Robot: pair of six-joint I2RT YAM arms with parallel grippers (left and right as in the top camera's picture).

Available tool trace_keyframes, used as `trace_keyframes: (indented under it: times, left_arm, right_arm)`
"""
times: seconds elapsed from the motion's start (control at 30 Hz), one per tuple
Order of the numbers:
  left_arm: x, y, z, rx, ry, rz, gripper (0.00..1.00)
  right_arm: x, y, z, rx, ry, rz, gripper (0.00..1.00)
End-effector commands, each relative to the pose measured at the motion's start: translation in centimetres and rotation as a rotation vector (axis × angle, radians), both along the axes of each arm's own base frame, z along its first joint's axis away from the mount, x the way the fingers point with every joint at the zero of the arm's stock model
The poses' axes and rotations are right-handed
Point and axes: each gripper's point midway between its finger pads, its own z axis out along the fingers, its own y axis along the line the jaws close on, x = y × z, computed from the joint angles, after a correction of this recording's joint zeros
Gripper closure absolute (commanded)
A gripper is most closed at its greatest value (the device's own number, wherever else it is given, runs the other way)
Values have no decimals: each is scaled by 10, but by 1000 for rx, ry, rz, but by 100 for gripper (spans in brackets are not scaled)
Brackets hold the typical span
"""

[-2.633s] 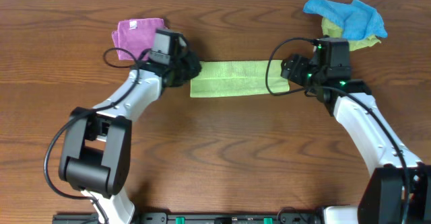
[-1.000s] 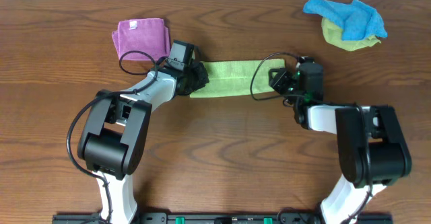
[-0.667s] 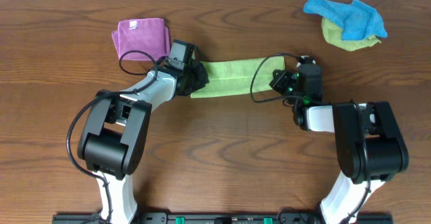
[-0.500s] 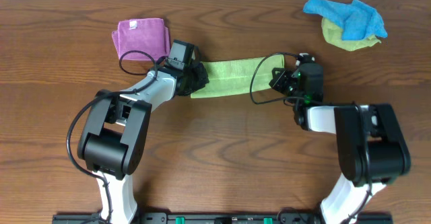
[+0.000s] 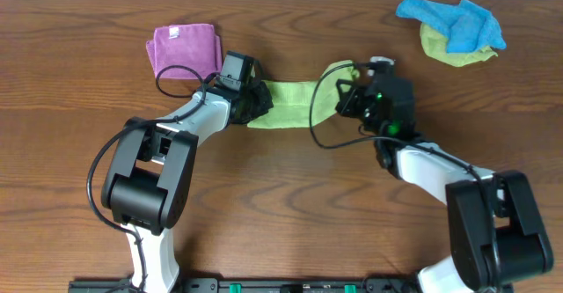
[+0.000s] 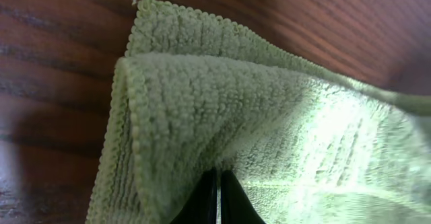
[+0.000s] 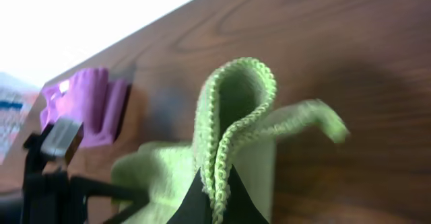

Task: Fold the cloth
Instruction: 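Fold the right end of the strip toward the left gripper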

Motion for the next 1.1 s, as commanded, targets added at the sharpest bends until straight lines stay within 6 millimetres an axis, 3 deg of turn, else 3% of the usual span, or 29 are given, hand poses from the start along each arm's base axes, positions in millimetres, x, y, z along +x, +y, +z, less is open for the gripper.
trace_keyframes:
  times: [0.0, 0.23, 0.43, 0.63, 0.83, 1.07]
  left_arm:
    - [9, -2, 8, -6, -23, -1, 94]
    - [9, -2, 8, -6, -23, -1, 94]
    - [9, -2, 8, -9, -21, -2, 94]
    - [10, 8, 13, -30, -5, 14, 94]
    - [16, 29, 30, -31, -31, 32, 94]
    - [15, 38, 47, -29, -58, 12, 94]
  right_arm:
    - [1, 20, 13, -19, -35, 42, 98]
    - [4, 52, 26, -91, -51, 93, 99]
    - [9, 72, 20, -110, -14, 126, 99]
    - [9, 76, 15, -120, -6, 138, 99]
    - [8, 77, 15, -132, -11, 148, 99]
    - [7, 76, 12, -161, -14, 153, 99]
